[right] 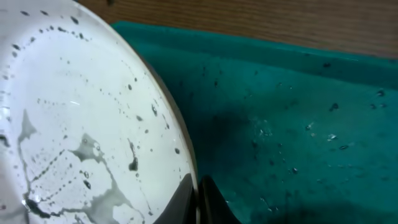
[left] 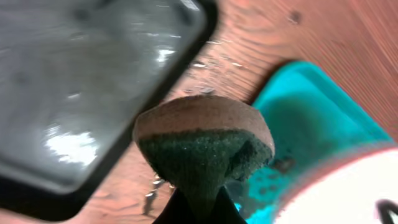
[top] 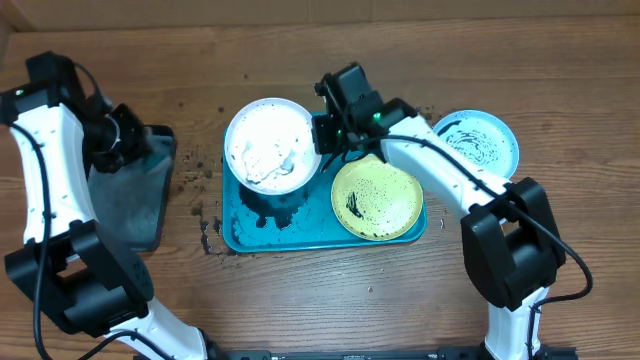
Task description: Clean dirty plates on tray and stack at the side
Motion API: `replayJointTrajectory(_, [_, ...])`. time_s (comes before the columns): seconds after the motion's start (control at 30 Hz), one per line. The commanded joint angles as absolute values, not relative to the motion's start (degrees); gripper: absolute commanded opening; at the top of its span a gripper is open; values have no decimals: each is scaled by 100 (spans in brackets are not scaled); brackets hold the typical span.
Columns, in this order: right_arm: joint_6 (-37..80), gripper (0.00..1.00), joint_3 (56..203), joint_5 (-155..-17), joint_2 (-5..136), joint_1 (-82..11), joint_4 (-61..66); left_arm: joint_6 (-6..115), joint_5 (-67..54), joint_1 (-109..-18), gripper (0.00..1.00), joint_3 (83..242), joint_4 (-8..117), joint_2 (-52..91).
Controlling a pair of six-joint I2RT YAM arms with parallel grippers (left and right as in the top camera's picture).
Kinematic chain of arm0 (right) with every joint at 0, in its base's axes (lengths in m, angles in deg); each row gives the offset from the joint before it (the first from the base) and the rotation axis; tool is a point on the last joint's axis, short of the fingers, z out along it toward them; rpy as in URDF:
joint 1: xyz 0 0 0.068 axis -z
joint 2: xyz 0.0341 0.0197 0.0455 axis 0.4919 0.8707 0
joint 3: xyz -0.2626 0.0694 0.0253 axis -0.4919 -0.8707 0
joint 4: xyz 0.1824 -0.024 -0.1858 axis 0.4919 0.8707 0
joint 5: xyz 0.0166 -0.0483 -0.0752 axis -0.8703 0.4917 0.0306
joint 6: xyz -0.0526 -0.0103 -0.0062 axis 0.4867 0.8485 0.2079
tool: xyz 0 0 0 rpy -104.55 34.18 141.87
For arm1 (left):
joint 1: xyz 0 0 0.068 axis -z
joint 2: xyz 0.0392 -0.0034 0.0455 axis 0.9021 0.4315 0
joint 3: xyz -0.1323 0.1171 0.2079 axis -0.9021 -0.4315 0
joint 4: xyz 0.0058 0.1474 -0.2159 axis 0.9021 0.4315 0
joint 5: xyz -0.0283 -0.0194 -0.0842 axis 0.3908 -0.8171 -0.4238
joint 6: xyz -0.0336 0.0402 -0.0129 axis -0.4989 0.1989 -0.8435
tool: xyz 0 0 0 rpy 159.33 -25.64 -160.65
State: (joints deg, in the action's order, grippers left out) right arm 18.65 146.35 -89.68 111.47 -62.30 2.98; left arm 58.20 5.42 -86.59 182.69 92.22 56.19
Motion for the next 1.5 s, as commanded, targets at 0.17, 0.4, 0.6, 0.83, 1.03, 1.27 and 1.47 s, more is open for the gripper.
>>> replayJointTrajectory(0.17, [1255,4,14138,-8102,11125,-6624,-56,6338,19,-7704,4,18237,9209,5532])
replayJointTrajectory(0.4, [1098,4,14136,-8107,11455,-6735,-174,6277,537,-6801,4,18195,9041,5644])
replayJointTrajectory(0.6, [824,4,14136,-8188,11466,-6735,-281,6222,540,-6222,5,17799,8599,5847])
replayJointTrajectory(0.83, [763,4,14136,-8214,11492,-6733,-287,6222,520,-5837,4,17172,7917,6186])
replayJointTrajectory(1.03, [656,4,14136,-8216,11498,-6733,-314,6220,502,-5634,4,17050,7736,6426])
replayJointTrajectory(1.27, [658,4,14136,-8214,11498,-6733,-316,6222,507,-5606,17,17048,7696,6494])
replayJointTrajectory(1.47, [658,4,14136,-8216,11507,-6735,-301,6222,529,-5601,22,17048,7699,6494])
